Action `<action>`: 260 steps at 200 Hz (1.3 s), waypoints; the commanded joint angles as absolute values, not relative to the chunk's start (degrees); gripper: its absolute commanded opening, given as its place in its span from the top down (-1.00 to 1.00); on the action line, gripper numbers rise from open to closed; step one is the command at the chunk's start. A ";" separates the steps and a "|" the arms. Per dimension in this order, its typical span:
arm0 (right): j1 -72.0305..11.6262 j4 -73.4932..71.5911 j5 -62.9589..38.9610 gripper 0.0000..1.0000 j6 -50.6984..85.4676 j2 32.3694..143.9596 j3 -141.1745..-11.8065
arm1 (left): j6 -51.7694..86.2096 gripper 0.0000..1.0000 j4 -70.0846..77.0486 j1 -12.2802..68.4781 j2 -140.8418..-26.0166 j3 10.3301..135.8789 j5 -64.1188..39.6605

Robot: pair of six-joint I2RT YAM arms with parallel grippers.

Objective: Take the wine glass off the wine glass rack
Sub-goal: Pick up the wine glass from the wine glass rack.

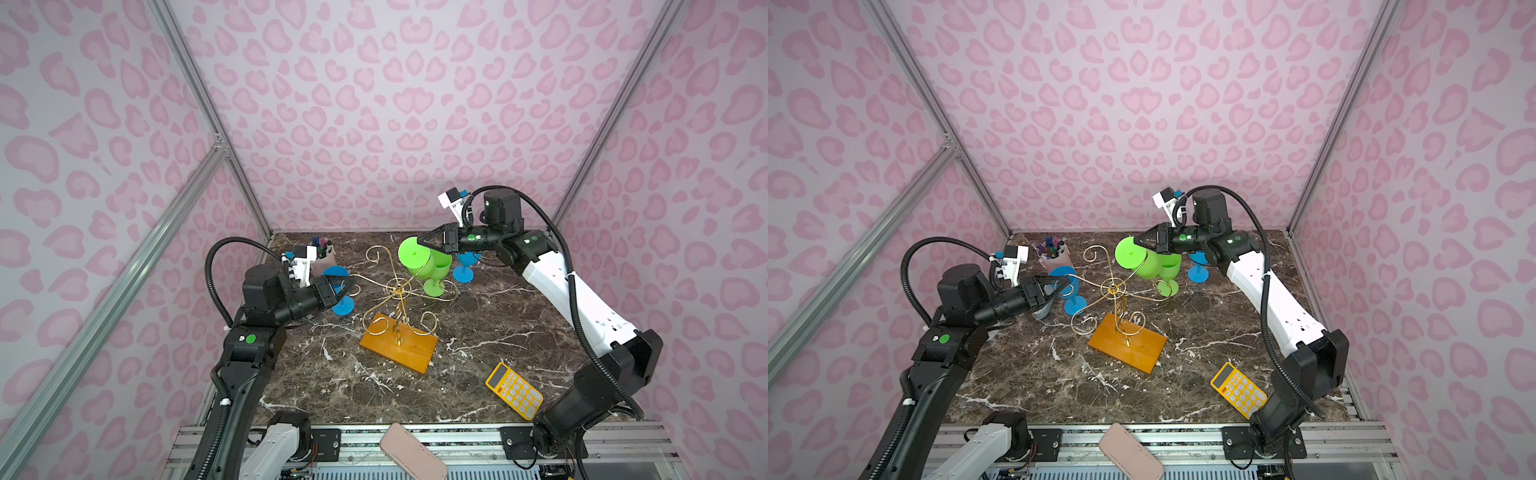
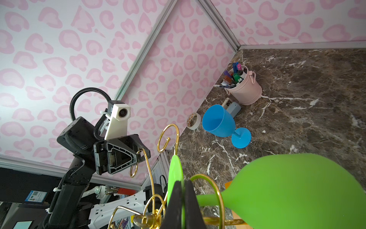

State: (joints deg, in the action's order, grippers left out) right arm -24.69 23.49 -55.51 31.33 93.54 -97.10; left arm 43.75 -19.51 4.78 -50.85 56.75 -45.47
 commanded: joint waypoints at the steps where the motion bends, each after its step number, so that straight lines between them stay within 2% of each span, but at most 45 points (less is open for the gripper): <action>1: -24.61 21.88 -56.12 1.00 31.46 93.55 -96.77 | 45.14 0.48 -17.49 4.71 -51.13 56.55 -45.71; 40: -24.43 21.64 -56.29 1.00 31.53 93.53 -96.59 | 46.38 0.62 -17.16 4.75 -51.20 56.26 -45.13; 106: -22.96 16.16 -59.13 1.00 35.70 93.06 -94.39 | 48.00 0.73 -16.61 4.74 -50.39 54.98 -43.20; 260: -20.92 12.39 -62.78 1.00 38.93 90.13 -89.42 | 48.11 0.74 -16.70 4.73 -50.90 55.72 -42.24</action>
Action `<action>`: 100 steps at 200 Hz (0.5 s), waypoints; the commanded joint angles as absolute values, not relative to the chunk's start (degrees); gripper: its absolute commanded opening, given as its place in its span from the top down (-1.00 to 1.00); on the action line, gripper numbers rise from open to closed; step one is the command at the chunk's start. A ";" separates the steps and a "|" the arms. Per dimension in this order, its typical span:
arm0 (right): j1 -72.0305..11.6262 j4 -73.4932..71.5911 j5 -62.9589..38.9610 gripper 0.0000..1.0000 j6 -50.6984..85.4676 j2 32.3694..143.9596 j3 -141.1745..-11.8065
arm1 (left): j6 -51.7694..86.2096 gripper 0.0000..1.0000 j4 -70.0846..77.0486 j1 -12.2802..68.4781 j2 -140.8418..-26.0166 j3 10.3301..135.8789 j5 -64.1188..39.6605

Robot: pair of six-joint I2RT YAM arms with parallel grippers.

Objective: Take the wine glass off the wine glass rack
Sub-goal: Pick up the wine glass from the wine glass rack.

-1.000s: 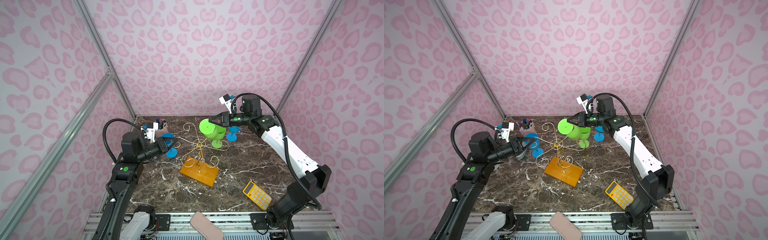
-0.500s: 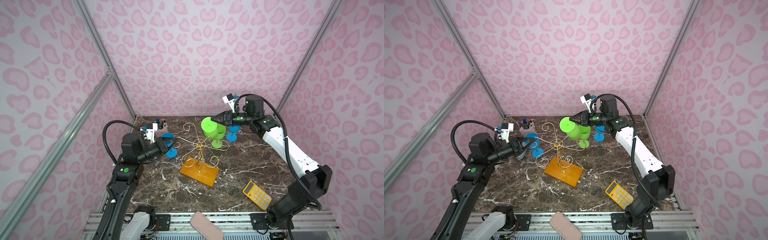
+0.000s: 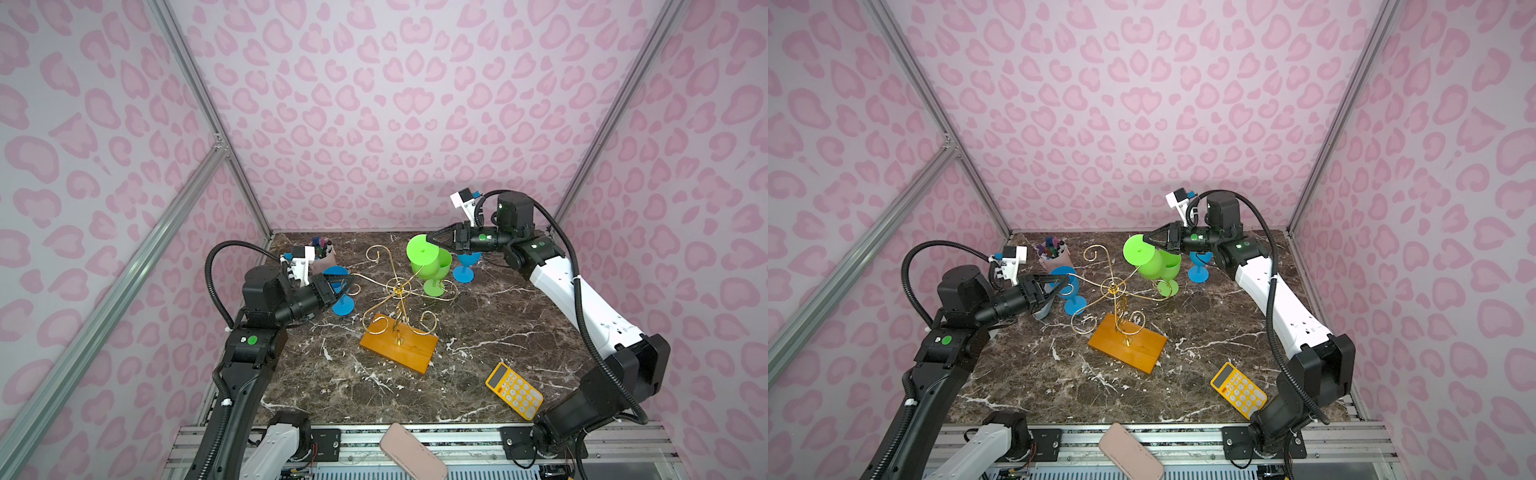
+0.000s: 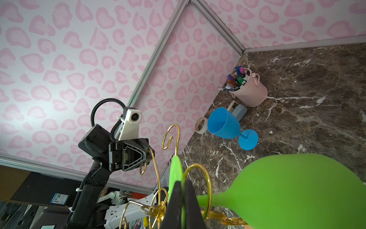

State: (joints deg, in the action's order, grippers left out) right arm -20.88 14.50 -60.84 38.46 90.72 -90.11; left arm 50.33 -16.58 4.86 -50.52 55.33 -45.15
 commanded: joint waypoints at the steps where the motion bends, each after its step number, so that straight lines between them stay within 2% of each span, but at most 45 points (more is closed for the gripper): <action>1: -20.87 12.44 -62.77 1.00 38.98 90.11 -89.42 | 48.10 0.74 -16.66 4.74 -50.89 55.77 -42.26; 100: -23.19 12.48 -62.89 1.00 38.94 89.19 -88.09 | 48.16 0.74 -16.70 4.75 -50.94 56.07 -41.92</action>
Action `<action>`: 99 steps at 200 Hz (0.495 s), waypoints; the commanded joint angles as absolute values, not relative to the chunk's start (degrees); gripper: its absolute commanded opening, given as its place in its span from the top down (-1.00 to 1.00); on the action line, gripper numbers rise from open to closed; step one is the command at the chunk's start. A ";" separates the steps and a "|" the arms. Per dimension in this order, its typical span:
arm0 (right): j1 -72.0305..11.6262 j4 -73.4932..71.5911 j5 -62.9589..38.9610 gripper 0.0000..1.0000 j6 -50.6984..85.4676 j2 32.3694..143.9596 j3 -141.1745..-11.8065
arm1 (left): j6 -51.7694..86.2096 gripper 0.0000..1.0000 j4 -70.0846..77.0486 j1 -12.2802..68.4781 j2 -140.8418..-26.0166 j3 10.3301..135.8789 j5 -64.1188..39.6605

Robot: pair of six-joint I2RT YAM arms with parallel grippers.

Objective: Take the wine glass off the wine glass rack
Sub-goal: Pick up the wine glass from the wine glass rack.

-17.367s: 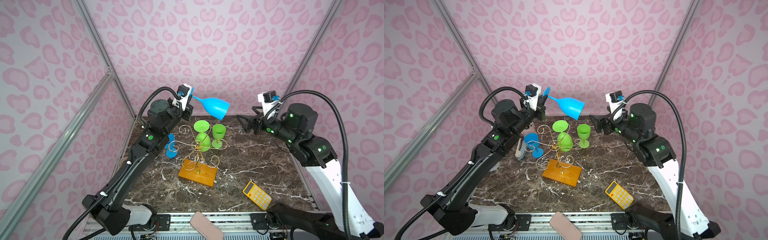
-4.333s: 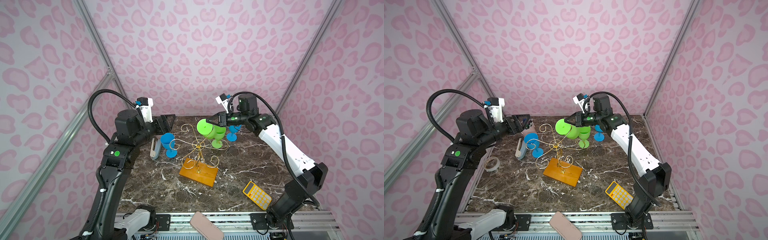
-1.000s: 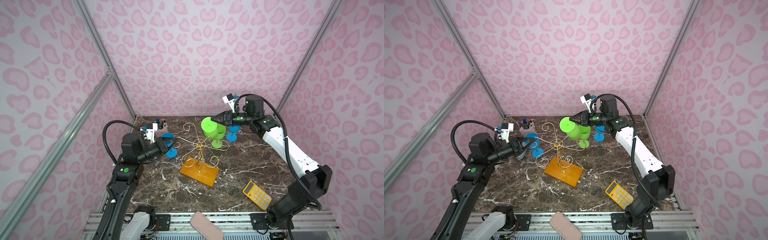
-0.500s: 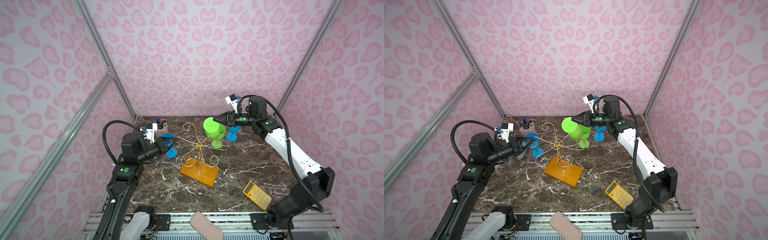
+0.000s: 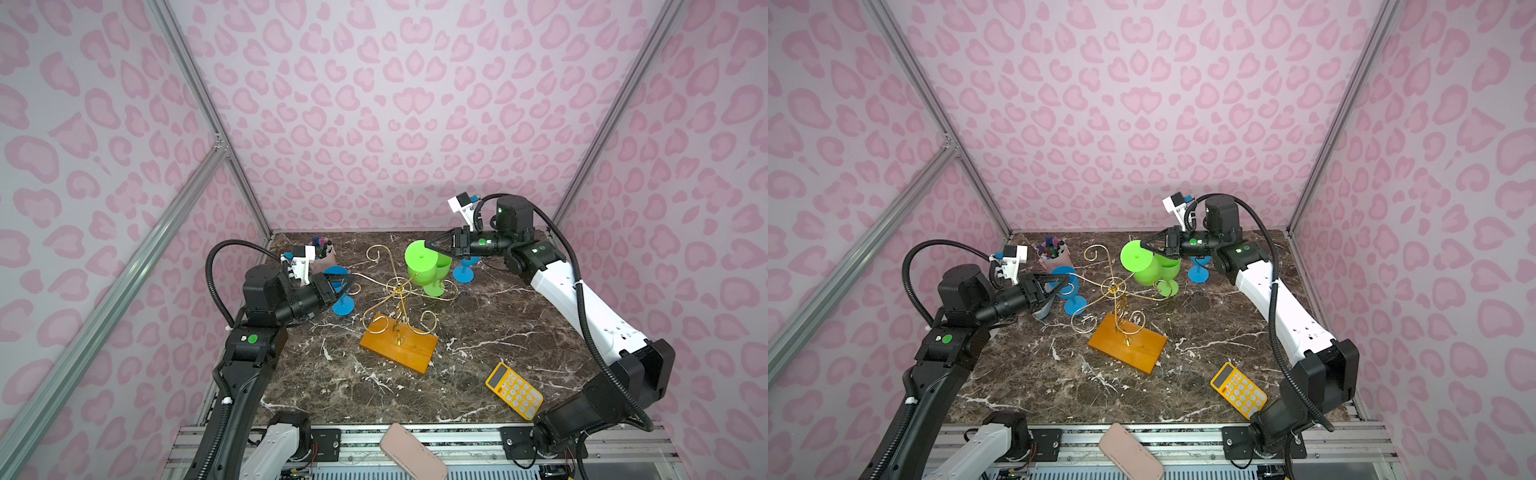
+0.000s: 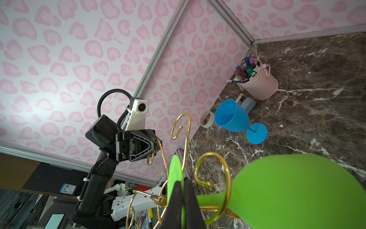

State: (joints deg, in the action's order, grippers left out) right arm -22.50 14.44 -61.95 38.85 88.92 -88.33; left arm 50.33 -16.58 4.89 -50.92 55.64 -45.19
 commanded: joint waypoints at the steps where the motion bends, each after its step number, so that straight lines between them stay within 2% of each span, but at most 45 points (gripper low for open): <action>1: -23.24 12.48 -62.86 1.00 38.94 89.20 -88.08 | 48.16 0.74 -16.70 4.75 -50.96 56.07 -41.92; 99: -25.51 10.34 -61.62 1.00 40.82 93.70 -92.85 | 47.98 0.74 -16.97 4.75 -50.66 55.99 -41.84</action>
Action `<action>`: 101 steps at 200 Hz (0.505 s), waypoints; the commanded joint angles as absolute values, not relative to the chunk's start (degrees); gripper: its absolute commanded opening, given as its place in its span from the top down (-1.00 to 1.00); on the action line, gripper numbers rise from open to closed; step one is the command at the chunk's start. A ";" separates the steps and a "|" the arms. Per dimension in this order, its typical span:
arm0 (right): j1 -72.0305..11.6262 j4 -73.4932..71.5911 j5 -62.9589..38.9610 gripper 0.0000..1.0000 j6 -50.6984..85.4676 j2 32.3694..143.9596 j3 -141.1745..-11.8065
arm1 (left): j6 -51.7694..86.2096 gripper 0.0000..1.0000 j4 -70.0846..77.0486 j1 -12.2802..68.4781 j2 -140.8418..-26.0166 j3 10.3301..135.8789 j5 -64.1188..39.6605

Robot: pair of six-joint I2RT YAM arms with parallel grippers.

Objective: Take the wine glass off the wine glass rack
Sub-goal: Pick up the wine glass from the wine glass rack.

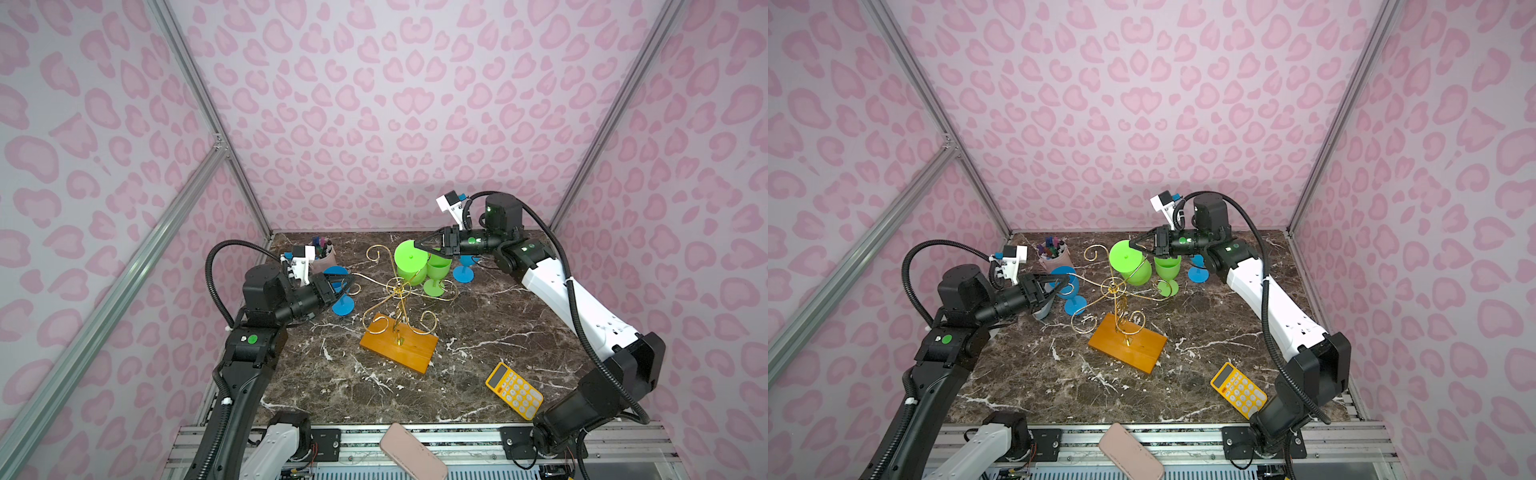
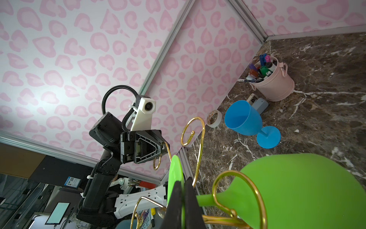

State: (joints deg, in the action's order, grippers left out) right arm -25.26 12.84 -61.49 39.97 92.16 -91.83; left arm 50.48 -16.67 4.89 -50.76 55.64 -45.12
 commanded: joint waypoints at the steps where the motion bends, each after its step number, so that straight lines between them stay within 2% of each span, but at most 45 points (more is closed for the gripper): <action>1: -25.54 10.27 -61.61 1.00 40.84 93.74 -92.87 | 47.98 0.74 -16.97 4.70 -50.64 56.03 -41.84; 47: -25.70 7.48 -60.67 1.00 42.54 96.27 -95.69 | 47.99 0.70 -17.05 4.73 -50.63 56.40 -41.51; 101: -24.49 6.07 -60.39 1.00 45.17 100.38 -102.51 | 47.46 0.38 -17.53 4.75 -50.55 56.66 -40.98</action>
State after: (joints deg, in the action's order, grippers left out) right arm -25.23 9.37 -60.73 43.13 99.02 -101.10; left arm 49.15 -17.30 4.89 -50.70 55.96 -43.27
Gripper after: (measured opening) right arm 0.049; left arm 0.282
